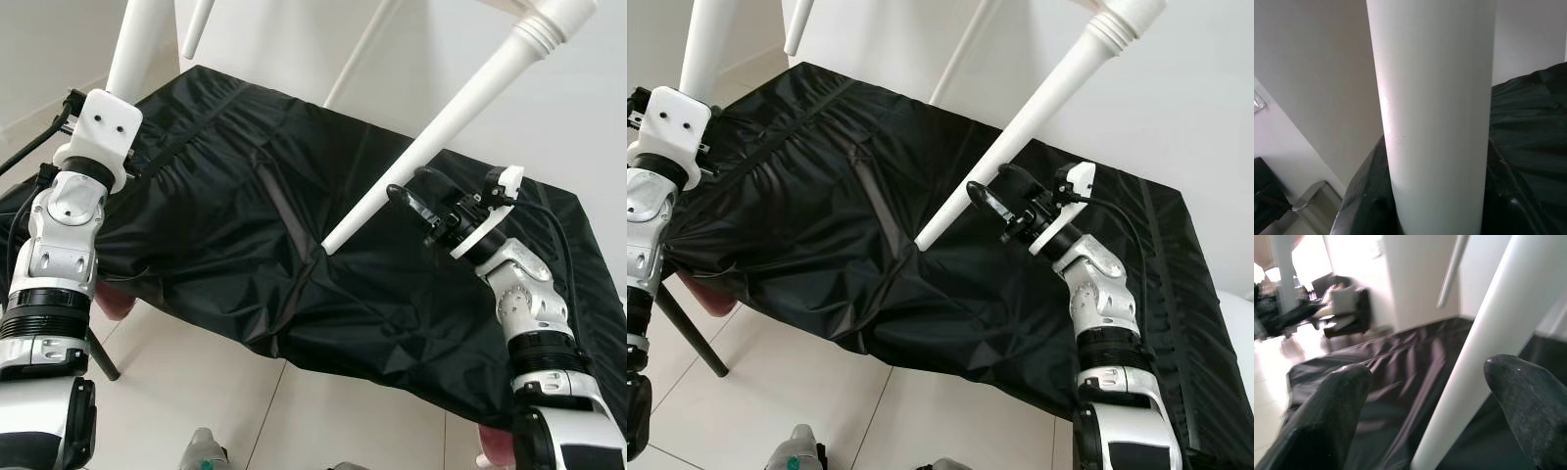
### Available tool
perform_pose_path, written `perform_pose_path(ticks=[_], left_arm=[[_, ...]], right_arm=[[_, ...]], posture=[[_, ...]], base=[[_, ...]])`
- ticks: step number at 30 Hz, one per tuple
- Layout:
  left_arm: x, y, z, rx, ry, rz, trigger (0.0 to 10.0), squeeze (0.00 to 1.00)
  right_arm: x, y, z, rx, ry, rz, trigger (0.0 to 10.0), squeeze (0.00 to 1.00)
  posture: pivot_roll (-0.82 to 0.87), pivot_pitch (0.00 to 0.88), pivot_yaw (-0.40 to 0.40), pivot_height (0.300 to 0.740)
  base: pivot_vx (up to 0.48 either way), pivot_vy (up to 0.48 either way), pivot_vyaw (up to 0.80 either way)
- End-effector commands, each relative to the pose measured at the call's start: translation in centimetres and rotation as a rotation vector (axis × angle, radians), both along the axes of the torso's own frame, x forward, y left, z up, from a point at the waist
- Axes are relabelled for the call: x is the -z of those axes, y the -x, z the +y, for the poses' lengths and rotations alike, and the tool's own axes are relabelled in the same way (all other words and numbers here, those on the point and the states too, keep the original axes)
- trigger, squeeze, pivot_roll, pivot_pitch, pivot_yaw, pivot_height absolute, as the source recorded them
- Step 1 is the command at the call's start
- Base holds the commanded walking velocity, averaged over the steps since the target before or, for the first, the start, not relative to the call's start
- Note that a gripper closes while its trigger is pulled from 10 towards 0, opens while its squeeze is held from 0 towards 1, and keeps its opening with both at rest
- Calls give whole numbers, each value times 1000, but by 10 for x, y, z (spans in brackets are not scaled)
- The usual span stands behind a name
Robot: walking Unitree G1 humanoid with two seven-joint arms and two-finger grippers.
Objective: Building children table
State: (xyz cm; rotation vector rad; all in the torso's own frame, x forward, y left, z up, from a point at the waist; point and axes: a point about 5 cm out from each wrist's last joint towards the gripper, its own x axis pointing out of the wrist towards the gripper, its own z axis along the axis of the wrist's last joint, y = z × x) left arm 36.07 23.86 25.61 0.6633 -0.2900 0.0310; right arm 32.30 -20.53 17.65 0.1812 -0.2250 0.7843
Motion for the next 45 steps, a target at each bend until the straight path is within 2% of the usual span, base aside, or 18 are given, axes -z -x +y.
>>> perform_pose_path(ticks=[1, 4, 5, 6, 9, 11, 15, 17, 23, 30, 31, 35, 36, 39, 42, 45], left_arm=[[-29, 1, -16, 41, -62, -120, 10000, 0], [-28, 0, -15, 41, -64, -115, 10000, 0], [-28, 0, -15, 41, -64, -115, 10000, 0], [-28, -1, -16, 44, -62, -113, 10000, 0], [-28, -2, -17, 45, -61, -112, 10000, 0], [-28, -3, -18, 50, -60, -110, 10000, 0], [-28, -3, -20, 55, -59, -110, 10000, 0], [-28, -2, -20, 57, -61, -108, 10000, 0], [-27, -2, -21, 57, -61, -105, 10000, 0], [-26, -1, -22, 60, -60, -102, 10000, 0], [-25, -1, -23, 61, -59, -100, 10000, 0], [-24, -1, -24, 63, -59, -97, 10000, 0], [-23, -1, -24, 65, -61, -94, 10000, 0], [-22, -1, -25, 67, -64, -89, 10000, 0], [-21, -1, -25, 67, -64, -89, 10000, 0], [-21, 0, -25, 66, -61, -84, 10000, 0]], right_arm=[[-3, 3, -5, -11, 5, -3, 10000, 0], [-1, 5, -18, 23, 45, 4, 10000, 0], [-1, 5, -18, 23, 45, 4, 10000, 0], [-3, 0, -25, 86, 36, 3, 10000, 0], [-5, -4, -25, 110, 15, -3, 10000, 0], [-9, -12, -19, 131, -22, -19, 10000, 0], [-12, -18, -12, 138, -55, -24, 10000, 0], [-14, -29, 1, 124, -120, -13, 10000, 0], [-18, -43, 14, 151, -169, -17, 10000, 0], [-33, -57, 19, 234, -285, -25, 10000, 0], [-37, -59, 19, 249, -313, -28, 4745, 0], [-40, -61, 19, 267, -344, -30, 4745, 0], [-44, -61, 23, 253, -351, -51, 0, 0], [-52, -58, 28, 212, -386, -106, 0, 0], [-54, -58, 28, 207, -395, -113, 0, 0], [-61, -56, 30, 209, -411, -166, 0, 0]], posture=[[29, 0, -83, 740], [23, 0, -79, 740], [23, 0, -79, 740], [18, 0, -75, 740], [18, 0, -75, 740], [19, 0, -71, 740], [24, 0, -70, 740], [33, 0, -71, 740], [41, 0, -73, 740], [43, 0, -75, 740], [44, 0, -76, 740], [44, 0, -76, 740], [50, 0, -79, 740], [51, 0, -79, 740], [51, 0, -79, 740], [56, 0, -80, 740]], base=[[0, 0, 0], [0, 0, 0], [0, 0, 0], [0, 0, 0], [0, 0, 0], [0, 0, 0], [0, 0, 0], [0, 0, 0], [0, 0, 0], [0, 0, 0], [0, 0, 0], [0, 0, 0], [0, 0, 0], [0, 0, 0], [0, 0, 0], [0, 0, 0]])
